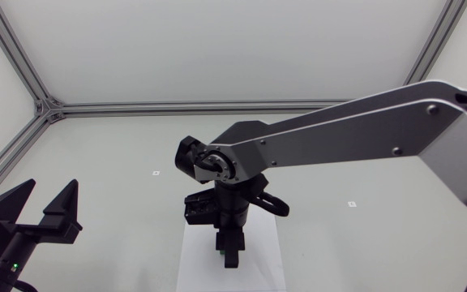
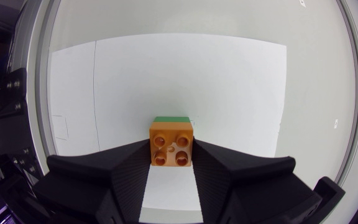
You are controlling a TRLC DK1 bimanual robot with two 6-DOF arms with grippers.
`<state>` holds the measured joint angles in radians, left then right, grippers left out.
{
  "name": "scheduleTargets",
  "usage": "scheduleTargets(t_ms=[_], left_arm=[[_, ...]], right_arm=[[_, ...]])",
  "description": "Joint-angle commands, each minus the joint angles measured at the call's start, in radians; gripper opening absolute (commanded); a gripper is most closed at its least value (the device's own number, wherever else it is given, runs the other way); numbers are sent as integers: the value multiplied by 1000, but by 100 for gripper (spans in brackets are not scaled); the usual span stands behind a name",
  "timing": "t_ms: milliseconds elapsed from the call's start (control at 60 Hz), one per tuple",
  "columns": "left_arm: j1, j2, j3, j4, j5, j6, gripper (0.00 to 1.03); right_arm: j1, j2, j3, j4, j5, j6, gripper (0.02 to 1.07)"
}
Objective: Pick up the orange 2x2 brick with the right arm and stack it on top of the green 2x2 brick in the center
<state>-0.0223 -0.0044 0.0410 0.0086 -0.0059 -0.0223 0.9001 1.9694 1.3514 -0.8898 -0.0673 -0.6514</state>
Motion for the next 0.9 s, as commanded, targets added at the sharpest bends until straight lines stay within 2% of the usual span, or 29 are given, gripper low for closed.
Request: scheduleTargets(t_ms=[0,883], left_arm=[[2,-8,-41,-15,4,13,99],[2,-8,-41,-15,4,13,99]], right_arm=[[-9,-15,-31,-5,-3,-2,44],[-7,13,-1,-20,0,-22,44]])
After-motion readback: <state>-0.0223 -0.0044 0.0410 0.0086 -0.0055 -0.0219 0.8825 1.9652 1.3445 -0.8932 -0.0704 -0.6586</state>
